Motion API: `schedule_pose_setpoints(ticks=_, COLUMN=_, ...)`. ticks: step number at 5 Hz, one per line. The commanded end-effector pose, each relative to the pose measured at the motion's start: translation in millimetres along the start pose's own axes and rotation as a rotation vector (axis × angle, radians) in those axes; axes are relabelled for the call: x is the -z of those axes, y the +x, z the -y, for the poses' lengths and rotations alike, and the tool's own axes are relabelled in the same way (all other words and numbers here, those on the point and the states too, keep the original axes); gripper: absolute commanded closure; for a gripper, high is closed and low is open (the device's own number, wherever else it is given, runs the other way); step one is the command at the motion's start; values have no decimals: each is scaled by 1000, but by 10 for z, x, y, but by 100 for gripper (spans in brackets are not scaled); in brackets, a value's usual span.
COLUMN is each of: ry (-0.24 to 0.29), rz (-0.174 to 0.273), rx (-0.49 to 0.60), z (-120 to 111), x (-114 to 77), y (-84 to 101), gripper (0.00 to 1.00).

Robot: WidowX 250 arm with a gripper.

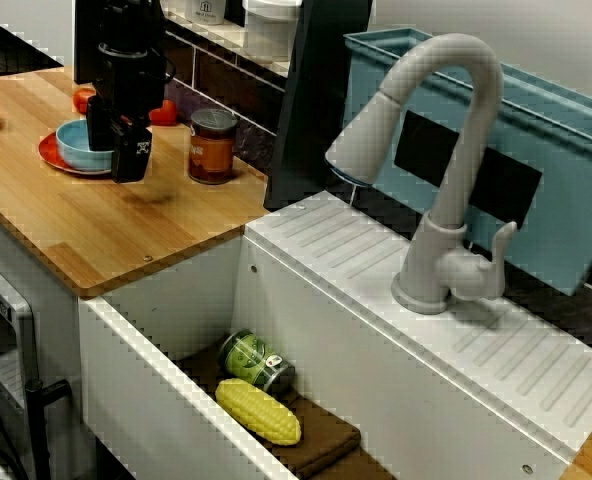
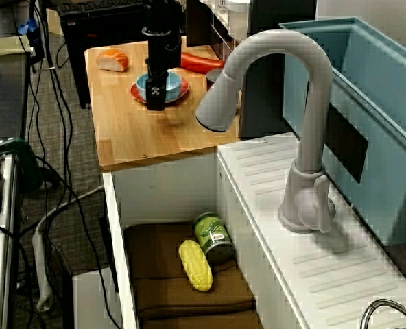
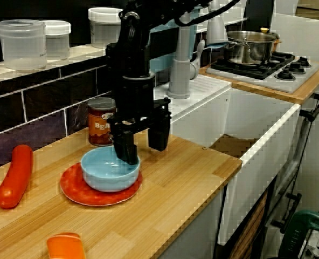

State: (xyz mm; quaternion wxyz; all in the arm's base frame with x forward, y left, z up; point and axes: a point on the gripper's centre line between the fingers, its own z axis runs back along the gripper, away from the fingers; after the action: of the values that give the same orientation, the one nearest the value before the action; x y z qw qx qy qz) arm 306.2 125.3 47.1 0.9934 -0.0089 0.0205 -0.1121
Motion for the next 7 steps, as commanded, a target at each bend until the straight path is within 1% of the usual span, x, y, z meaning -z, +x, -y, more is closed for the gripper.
schedule_pose_setpoints(ticks=1, ry=46, rz=91, rx=51, z=183, x=-312, y=-89, gripper=0)
schedule_pose_setpoints(ticks=2, ry=54, rz=100, rx=56, z=291, x=-231, y=-109, gripper=0)
schedule_pose_setpoints(ticks=3, ry=83, rz=98, rx=74, z=401, x=-133, y=-121, gripper=0)
schedule_pose_setpoints(ticks=4, ry=93, rz=98, rx=53, z=341, x=-151, y=-111, gripper=0)
schedule_pose_setpoints(ticks=6, ry=75, rz=107, rx=5, z=107, x=-391, y=-95, gripper=0)
schedule_pose_setpoints(ticks=7, ry=90, rz=104, rx=-32, z=-25, x=-460, y=-121, gripper=0)
